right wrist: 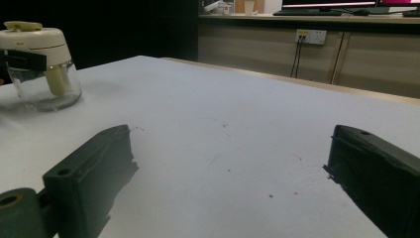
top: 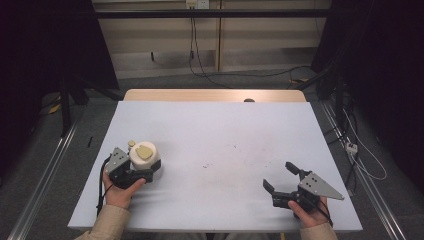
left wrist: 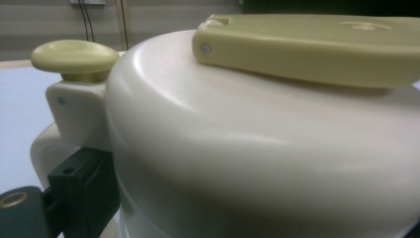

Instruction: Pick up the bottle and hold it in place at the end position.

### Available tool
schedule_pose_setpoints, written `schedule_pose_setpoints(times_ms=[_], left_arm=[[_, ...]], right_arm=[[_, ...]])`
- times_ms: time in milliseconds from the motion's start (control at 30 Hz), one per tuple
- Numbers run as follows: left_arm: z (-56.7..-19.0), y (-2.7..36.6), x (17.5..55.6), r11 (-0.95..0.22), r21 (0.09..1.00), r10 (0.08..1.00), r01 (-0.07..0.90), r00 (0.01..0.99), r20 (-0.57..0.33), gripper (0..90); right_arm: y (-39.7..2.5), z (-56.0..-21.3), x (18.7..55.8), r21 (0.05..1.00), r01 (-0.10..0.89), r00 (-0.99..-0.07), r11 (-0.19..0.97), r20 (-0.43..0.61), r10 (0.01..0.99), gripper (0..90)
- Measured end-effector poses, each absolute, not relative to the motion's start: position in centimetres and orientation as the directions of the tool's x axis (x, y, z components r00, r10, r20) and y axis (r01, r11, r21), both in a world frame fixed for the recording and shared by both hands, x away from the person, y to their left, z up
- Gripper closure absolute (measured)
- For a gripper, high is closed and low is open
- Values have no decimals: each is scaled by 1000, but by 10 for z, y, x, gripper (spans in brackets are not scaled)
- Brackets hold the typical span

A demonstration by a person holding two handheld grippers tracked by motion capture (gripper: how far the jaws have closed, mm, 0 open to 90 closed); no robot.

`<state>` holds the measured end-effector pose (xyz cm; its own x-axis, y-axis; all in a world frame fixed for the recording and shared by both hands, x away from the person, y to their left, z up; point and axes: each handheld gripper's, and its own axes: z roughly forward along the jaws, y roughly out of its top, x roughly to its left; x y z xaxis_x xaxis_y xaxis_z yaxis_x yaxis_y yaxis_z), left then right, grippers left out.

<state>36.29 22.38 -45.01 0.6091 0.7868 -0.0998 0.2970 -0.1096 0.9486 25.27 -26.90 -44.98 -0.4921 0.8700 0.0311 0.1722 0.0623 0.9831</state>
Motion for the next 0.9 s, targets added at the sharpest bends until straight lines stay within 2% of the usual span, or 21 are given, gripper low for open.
schedule_pose_setpoints(times_ms=[900], left_arm=[[-447,217,361,-113,950,816,292,572,-79,62]], right_arm=[[-261,-448,260,985,160,-531,60,34,846,33]])
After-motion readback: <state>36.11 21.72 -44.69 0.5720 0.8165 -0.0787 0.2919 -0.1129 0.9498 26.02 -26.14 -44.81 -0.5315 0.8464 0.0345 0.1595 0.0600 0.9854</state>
